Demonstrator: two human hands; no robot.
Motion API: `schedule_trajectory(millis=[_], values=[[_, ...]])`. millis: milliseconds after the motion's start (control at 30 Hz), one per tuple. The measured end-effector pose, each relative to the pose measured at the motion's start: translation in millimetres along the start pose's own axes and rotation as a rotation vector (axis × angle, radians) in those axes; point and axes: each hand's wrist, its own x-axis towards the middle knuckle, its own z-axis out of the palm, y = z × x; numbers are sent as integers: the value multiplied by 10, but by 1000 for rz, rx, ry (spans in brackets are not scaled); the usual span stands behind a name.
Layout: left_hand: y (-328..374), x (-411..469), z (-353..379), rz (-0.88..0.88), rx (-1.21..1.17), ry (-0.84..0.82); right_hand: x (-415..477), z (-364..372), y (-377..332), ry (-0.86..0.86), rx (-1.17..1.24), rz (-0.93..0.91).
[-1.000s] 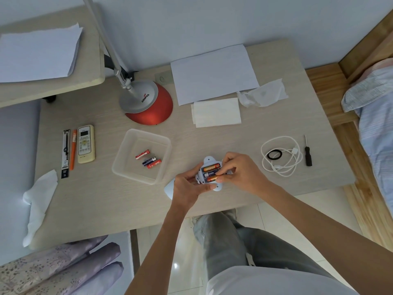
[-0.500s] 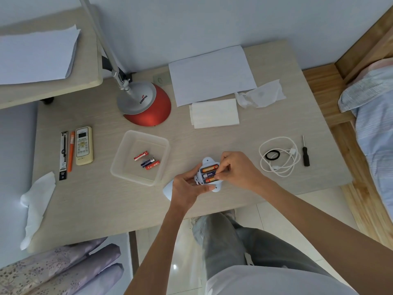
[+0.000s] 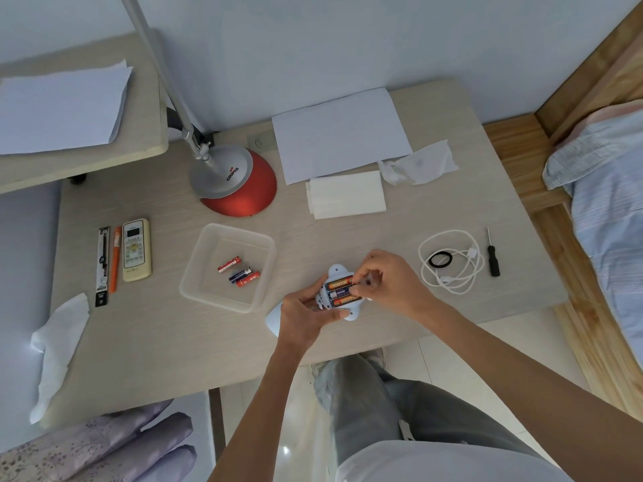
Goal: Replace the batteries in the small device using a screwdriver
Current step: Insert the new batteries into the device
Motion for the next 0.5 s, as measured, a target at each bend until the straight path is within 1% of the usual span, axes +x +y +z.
schedule_trajectory(millis=[33,100,167,233,333,500], values=[[0,7,-3,-6,-2,-4,-13,-41,47,14,9,-7],[-8,13,-8,-9,1,-1,-44,-114,134,-61,-44,-13],[-18,11,-8,0,-3,2,-65,-129,178,-187,-198,-19],[-25,12,-1,8,10,3,-69,-68,176,-244,-325,-45],[-18,10,5,13,31,-1,-39,26,128,-198,-357,-76],[22,-30,18,6,79,12,-7,51,151,-150,-294,-86]])
